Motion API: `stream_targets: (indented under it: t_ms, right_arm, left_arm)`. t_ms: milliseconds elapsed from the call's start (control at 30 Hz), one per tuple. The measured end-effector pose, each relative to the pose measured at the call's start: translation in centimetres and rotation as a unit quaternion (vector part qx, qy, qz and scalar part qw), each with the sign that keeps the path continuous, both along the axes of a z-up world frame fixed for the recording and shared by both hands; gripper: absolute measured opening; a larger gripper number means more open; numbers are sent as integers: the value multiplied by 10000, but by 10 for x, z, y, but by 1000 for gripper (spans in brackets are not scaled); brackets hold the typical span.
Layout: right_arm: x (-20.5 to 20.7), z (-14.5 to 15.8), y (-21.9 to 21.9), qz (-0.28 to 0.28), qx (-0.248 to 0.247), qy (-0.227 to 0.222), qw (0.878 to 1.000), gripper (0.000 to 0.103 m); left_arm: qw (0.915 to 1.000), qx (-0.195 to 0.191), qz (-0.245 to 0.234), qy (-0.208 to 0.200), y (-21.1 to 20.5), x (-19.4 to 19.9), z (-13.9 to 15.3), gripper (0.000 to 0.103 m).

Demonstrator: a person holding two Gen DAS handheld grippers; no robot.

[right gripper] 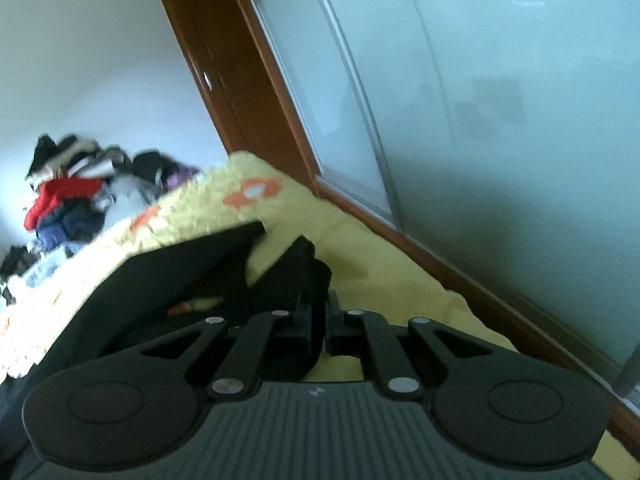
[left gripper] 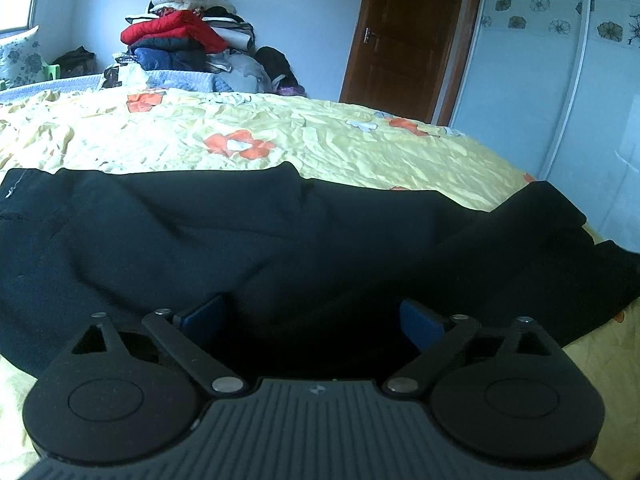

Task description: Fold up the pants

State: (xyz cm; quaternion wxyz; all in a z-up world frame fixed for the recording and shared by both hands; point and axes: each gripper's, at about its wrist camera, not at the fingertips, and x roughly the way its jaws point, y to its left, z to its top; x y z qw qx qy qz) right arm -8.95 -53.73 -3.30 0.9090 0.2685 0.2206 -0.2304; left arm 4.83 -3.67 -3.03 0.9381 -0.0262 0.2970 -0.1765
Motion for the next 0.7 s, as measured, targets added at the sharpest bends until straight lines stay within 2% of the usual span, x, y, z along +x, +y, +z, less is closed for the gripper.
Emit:
stream_targets:
  t_ms: [33, 67, 100, 133, 167, 200, 267, 300, 367, 467, 500, 600, 667, 700]
  right_arm:
    - [3, -2, 1, -2, -75, 149, 9999, 9]
    - [7, -4, 3, 20, -155, 353, 9993, 15]
    - [10, -7, 4, -27, -277, 565, 9980, 25]
    - [11, -7, 6, -127, -410, 632, 9971, 30]
    - [9, -4, 9, -318, -609, 658, 9955, 40]
    - [7, 0, 13, -588, -851, 643, 9926, 49]
    - [1, 8, 20, -858, -1247, 380, 9878, 49]
    - [1, 13, 24, -658, -1326, 143, 9889, 50]
    - [11, 17, 30, 126, -1139, 37, 9934, 56]
    - [30, 3, 29, 832, -427, 290, 9952, 60]
    - [36, -6, 25, 892, -175, 434, 9949, 59]
    - [35, -6, 20, 410, -276, 375, 9981, 62]
    - [33, 4, 15, 291, -175, -34, 9994, 62]
    - [36, 7, 9, 413, 157, -395, 9982, 62]
  left_arm:
    - [10000, 22, -6, 1, -1, 0, 0, 97]
    - [10000, 32, -10, 1, -1, 0, 0, 98]
    - [10000, 32, -14, 1, 0, -1, 0, 98]
    - [10000, 26, -18, 4, 0, -1, 0, 98]
    - [10000, 19, -19, 7, 0, 0, -1, 99]
    - [10000, 20, -21, 9, 0, -1, -1, 99]
    - [10000, 49, -24, 13, -1, 0, -1, 99]
    - [10000, 67, -28, 12, -1, 0, -1, 99]
    - [9999, 106, -33, 12, -3, 0, -1, 100]
    - [9999, 98, -36, 15, -2, 0, -1, 100]
    - [10000, 90, -35, 15, -3, 0, -1, 100]
    - [9999, 98, -38, 19, -4, 0, -1, 101]
    - [9999, 133, -40, 19, -4, 1, -1, 101]
    - [9999, 153, -42, 18, -5, 1, -1, 101]
